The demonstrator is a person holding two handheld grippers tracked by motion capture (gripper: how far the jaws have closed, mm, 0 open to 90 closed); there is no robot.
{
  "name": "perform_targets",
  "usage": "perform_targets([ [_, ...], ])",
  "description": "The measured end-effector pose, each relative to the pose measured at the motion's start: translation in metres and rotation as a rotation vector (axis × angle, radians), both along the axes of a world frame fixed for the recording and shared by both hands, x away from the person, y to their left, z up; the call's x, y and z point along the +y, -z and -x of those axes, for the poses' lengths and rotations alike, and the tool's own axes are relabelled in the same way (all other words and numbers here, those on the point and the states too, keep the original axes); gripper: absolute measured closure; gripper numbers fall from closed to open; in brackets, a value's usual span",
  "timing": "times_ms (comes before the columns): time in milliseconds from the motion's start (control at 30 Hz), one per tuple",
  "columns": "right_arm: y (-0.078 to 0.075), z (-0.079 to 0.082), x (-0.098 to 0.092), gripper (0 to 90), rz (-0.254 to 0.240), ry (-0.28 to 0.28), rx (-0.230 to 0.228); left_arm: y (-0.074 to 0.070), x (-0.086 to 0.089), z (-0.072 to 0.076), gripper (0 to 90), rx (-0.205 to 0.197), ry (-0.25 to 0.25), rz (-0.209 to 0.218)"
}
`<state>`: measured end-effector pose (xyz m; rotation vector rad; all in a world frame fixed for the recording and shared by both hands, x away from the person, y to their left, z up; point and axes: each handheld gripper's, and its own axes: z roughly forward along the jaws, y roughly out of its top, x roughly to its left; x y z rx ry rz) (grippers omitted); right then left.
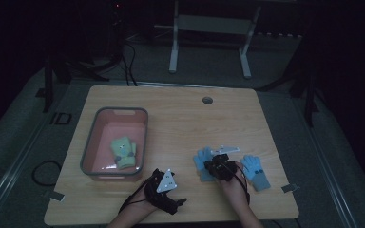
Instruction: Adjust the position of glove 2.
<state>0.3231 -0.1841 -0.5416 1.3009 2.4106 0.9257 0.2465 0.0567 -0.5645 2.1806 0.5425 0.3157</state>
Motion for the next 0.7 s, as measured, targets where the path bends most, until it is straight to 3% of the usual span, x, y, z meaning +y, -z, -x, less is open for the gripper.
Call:
perform_targets([
  [300,-0.001,-0.001,-0.005,65.3,-0.015,-0.011,-0.018,0.001,0.0,0.0,4.5,0.001,0.002,-0.001],
  [533,-0.019,-0.001,-0.023,65.1,-0.029,-0.044,-0.057,0.001,0.0,0.0,4.5,-0.001,0.003,-0.001],
  [700,-0.029,-0.002,-0.047,65.2,-0.003,-0.063,-0.096,0.001,0.0,0.0,4.5,-0.002,0.002,-0.004],
])
